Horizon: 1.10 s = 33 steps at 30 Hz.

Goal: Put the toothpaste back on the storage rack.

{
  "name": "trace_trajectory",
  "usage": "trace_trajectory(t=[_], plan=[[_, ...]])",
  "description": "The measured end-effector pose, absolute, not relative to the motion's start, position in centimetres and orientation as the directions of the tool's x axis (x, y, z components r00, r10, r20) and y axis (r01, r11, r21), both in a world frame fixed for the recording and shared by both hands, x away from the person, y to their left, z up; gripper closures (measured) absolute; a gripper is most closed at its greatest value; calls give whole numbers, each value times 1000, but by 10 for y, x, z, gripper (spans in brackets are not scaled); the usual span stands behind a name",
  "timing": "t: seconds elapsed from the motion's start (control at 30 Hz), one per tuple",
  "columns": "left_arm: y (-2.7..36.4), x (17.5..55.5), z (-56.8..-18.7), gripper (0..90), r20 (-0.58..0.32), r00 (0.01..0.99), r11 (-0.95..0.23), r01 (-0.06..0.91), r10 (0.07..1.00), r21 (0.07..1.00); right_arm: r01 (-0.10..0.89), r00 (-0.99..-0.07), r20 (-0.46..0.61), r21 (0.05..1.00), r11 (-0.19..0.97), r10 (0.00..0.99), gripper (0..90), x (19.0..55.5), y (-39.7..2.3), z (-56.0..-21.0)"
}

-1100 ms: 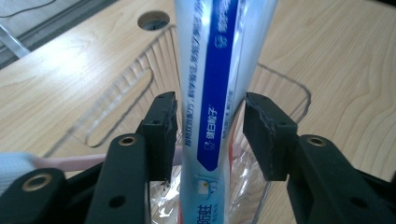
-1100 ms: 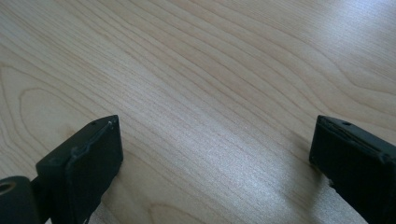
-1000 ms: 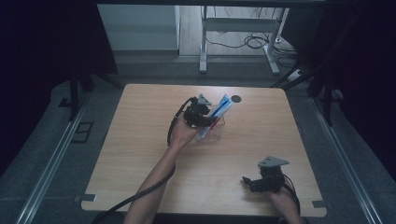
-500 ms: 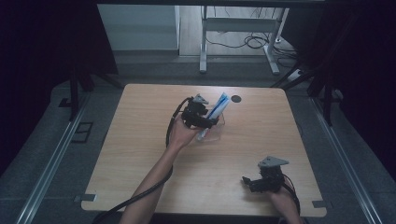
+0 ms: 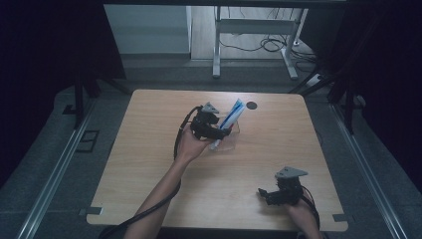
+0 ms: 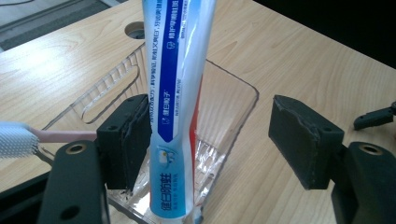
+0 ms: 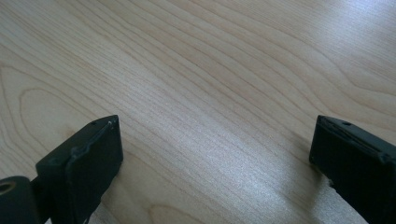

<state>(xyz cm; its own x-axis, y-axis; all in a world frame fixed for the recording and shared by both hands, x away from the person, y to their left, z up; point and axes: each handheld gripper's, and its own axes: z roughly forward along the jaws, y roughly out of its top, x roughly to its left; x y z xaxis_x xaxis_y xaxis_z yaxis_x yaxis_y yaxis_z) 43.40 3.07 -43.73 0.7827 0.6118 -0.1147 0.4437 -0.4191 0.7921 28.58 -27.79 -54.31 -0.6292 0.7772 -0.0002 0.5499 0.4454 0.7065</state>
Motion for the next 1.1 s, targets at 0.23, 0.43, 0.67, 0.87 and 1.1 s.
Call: trace_trajectory(t=[0.23,0.43,0.67,0.87,1.1], plan=[[25,425,-436,325,-86,814,-466,412,575,783,550,-629,0,707,445,777,21,286,-278,-543],[7,414,-450,353,34,878,-637,319,477,702,552,-629,2,706,444,778,21,286,-278,-543],[-16,395,-463,342,267,879,-786,173,395,594,550,-629,-1,706,446,777,21,286,-278,-543],[-5,398,-453,356,167,886,-705,218,434,675,550,-629,0,707,445,777,21,286,-278,-543],[8,398,-441,327,82,876,-627,271,474,730,551,-629,1,706,445,777,21,286,-278,-543]])
